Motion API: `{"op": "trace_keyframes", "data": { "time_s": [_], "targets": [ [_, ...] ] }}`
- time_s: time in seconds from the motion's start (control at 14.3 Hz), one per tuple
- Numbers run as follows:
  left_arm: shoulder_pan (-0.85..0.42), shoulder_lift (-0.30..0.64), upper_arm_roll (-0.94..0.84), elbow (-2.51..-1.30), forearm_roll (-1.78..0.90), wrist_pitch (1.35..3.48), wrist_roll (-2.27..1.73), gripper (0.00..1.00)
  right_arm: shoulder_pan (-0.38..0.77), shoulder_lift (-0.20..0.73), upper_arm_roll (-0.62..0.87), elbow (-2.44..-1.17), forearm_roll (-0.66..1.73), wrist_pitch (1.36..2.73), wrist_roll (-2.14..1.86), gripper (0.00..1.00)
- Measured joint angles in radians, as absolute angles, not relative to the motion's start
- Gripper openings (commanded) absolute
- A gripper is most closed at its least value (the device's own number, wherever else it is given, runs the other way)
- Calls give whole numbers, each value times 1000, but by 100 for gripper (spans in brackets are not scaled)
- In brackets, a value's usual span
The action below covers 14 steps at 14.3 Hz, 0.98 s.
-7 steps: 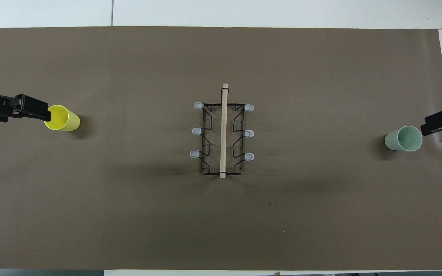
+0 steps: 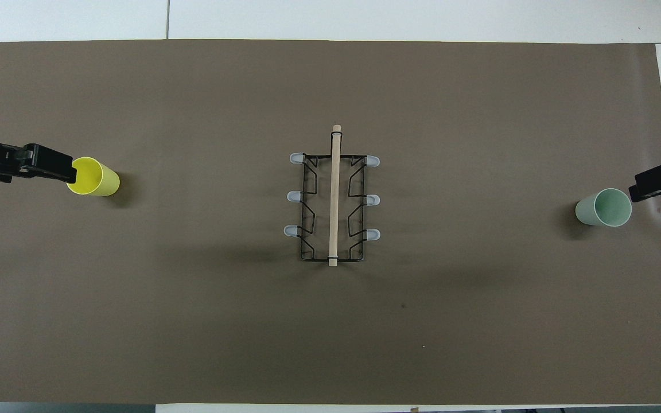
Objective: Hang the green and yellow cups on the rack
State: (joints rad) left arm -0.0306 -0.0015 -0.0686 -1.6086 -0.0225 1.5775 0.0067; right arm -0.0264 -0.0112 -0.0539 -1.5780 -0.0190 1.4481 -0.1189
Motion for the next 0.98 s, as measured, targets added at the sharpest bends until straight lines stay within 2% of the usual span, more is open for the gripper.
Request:
{"op": "trace_keyframes", "data": {
  "time_s": [0.98],
  "targets": [
    [-28, -2, -66, -1611, -21, 1556, 7, 100, -30, -11, -58, -1587, -14, 1455, -104, 100]
  ]
}}
